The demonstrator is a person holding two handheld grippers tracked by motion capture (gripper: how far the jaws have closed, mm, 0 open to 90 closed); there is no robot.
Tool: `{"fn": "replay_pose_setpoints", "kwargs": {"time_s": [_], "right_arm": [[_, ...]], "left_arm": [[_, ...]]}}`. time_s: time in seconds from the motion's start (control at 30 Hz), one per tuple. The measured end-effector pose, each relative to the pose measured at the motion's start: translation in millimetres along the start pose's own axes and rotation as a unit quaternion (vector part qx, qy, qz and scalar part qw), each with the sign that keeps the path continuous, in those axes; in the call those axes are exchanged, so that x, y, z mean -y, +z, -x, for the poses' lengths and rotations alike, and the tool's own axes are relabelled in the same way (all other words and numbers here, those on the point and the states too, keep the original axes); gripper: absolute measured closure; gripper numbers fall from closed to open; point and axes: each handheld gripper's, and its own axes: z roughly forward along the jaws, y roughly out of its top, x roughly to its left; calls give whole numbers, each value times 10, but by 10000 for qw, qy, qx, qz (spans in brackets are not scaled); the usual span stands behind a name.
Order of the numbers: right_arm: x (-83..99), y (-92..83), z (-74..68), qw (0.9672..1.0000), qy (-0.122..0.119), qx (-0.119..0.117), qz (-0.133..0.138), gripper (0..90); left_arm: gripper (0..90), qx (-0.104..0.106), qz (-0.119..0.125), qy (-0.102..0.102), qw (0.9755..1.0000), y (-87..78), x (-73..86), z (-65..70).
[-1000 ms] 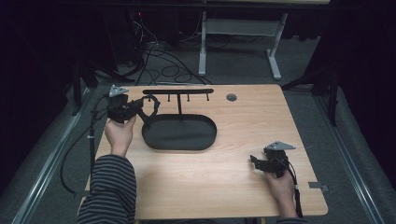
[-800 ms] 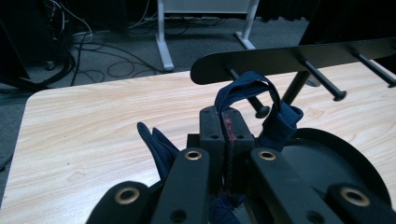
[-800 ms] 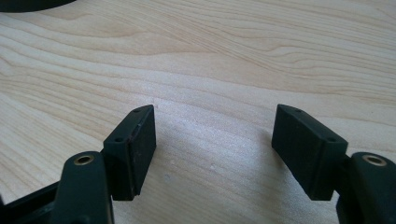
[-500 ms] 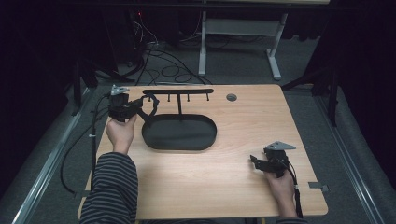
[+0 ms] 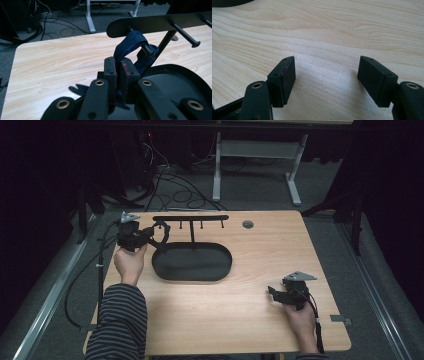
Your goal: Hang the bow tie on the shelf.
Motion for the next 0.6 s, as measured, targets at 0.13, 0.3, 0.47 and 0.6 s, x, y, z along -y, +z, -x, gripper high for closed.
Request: {"fn": "replay_pose_setpoints", "kwargs": {"time_s": [0.13,0.3,0.47,0.6], "right_arm": [[-1,-1,2,10000,-1,-12,-2,321],[-1,-1,2,10000,1,-11,-4,322],[0,0,2,10000,-3,-2,4,321],[-1,-2,1,10000,8,-12,-8,321]], "left_arm": [[826,43,-11,28,10000,-8,0,19],[798,104,-6,84,9999,-51,-3,30],[783,189,16,63,9998,-89,-9,30],[765,213,-6,95,9997,-126,-9,42]]}}
